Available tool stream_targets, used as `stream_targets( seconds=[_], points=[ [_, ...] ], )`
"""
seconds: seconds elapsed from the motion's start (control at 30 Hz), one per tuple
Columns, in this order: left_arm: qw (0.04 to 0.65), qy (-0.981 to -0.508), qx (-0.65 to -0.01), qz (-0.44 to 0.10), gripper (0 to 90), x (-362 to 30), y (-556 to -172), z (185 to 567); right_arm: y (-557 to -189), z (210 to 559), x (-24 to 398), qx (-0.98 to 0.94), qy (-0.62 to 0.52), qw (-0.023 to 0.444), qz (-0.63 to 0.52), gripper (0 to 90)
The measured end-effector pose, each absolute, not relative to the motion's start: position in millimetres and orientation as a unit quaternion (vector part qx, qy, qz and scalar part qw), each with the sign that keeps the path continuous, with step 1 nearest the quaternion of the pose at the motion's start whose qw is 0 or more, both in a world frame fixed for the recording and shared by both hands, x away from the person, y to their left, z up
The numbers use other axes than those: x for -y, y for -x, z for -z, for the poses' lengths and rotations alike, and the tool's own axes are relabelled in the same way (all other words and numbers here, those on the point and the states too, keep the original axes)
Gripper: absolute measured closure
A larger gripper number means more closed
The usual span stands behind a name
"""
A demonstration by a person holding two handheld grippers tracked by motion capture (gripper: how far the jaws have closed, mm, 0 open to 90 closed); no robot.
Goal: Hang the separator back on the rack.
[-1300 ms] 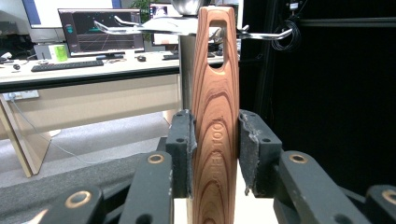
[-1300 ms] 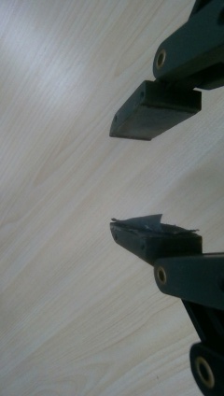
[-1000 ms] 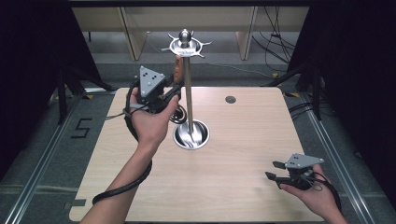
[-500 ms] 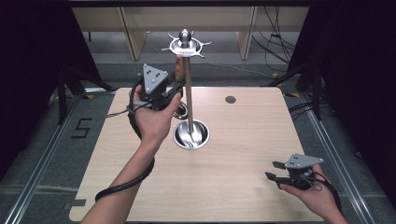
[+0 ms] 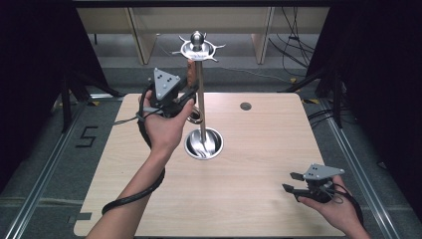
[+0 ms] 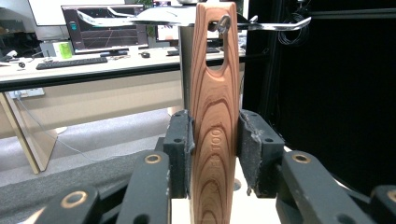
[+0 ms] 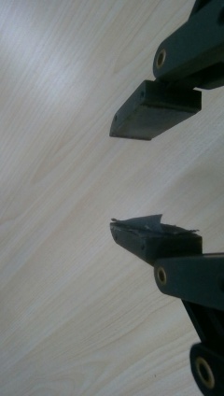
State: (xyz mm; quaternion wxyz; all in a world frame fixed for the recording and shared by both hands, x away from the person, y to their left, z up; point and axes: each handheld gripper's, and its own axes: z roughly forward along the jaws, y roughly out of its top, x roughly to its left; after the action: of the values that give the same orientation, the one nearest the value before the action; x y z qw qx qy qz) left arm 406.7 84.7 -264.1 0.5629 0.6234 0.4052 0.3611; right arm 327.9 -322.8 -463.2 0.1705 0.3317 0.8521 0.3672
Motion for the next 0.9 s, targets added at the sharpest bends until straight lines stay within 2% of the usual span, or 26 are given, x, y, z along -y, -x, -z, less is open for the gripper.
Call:
stream_targets(
  seconds=[0.37, 0.5, 0.9],
  points=[
    [0.572, -0.629, -0.382, -0.362, 53.6, -102, -382, 270, -327, 463, 323, -0.851, -0.335, 0.17, -0.368, 47.9],
    [0.576, -0.635, -0.387, -0.339, 49.0, -116, -365, 282, -328, 463, 323, -0.852, -0.332, 0.171, -0.368, 48.0],
    [0.516, -0.668, -0.442, -0.304, 40.3, -171, -322, 385, -328, 463, 323, -0.849, -0.337, 0.17, -0.369, 47.9]
  ],
)
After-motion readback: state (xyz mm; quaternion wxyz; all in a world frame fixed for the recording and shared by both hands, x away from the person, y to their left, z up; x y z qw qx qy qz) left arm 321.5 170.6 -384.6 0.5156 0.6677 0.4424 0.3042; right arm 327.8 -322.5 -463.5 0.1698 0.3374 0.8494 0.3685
